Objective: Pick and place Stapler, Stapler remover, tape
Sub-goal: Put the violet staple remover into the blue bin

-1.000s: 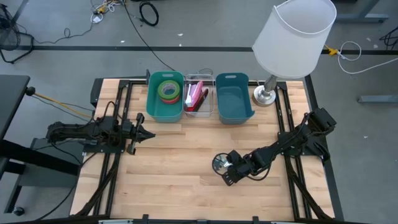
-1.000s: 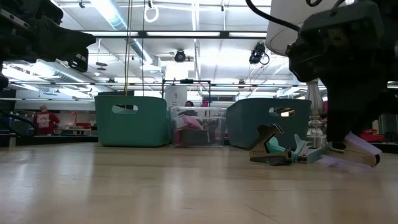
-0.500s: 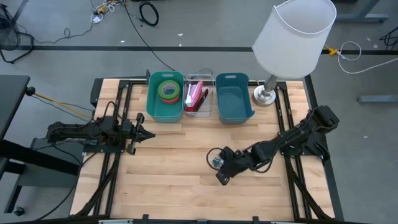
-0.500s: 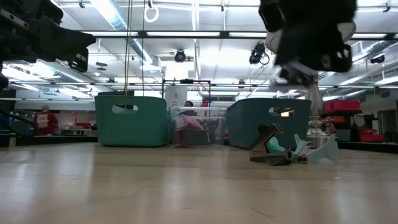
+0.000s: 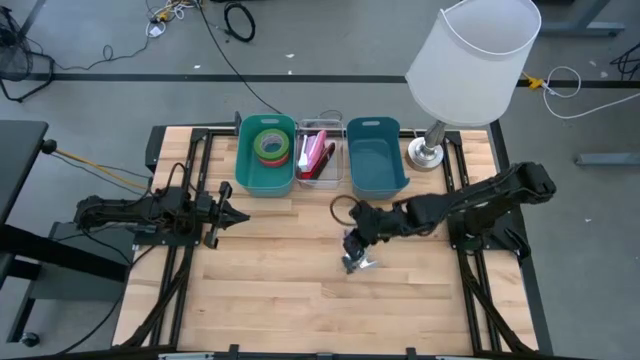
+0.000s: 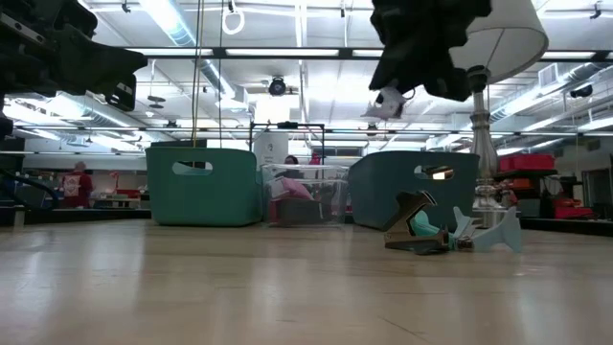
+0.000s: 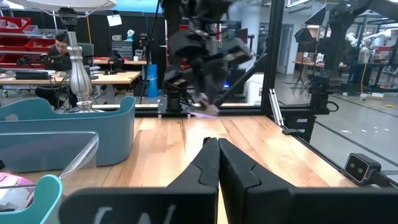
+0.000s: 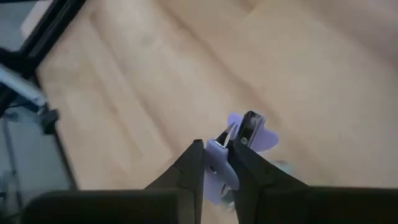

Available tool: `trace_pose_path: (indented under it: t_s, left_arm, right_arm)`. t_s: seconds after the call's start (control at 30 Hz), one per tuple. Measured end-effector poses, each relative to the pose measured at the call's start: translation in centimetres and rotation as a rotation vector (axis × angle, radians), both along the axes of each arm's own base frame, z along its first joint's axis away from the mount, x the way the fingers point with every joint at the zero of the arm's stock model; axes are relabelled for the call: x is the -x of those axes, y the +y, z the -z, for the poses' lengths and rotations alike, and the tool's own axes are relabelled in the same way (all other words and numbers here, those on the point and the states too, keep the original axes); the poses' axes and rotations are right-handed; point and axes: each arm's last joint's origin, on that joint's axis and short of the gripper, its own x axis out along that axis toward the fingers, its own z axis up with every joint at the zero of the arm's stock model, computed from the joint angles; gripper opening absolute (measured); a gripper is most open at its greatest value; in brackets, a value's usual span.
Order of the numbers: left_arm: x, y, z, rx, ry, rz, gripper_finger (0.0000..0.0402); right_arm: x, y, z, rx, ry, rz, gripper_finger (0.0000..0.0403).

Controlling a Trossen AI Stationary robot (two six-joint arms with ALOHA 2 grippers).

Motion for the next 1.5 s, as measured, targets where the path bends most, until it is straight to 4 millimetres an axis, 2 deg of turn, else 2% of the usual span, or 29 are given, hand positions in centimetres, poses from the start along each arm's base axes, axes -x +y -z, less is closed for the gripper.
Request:
trace_pose_path:
  t_s: [0.43, 0.93, 1.17, 1.5]
  left_arm:
    - [0.0, 0.0, 0.0, 0.000, 0.000, 0.000, 0.0003]
    - [0.0, 0.0, 0.0, 0.000, 0.000, 0.000, 0.0003]
    - [0.0, 0.0, 0.0, 0.000, 0.000, 0.000, 0.0003]
    - [0.0, 0.0, 0.0, 0.000, 0.000, 0.000, 0.0003]
  right_arm:
    - [0.1, -6.8, -0.8, 0.090, 0.006, 0.111, 0.0059]
    - [3.5, -14.5, -3.6, 0.167, -0.024, 0.309, 0.0059]
    - [4.8, -16.6, -3.6, 0.178, 0.023, 0.369, 0.0059]
    - [5.6, -17.6, -3.3, 0.187, 0.079, 0.426, 0.0059]
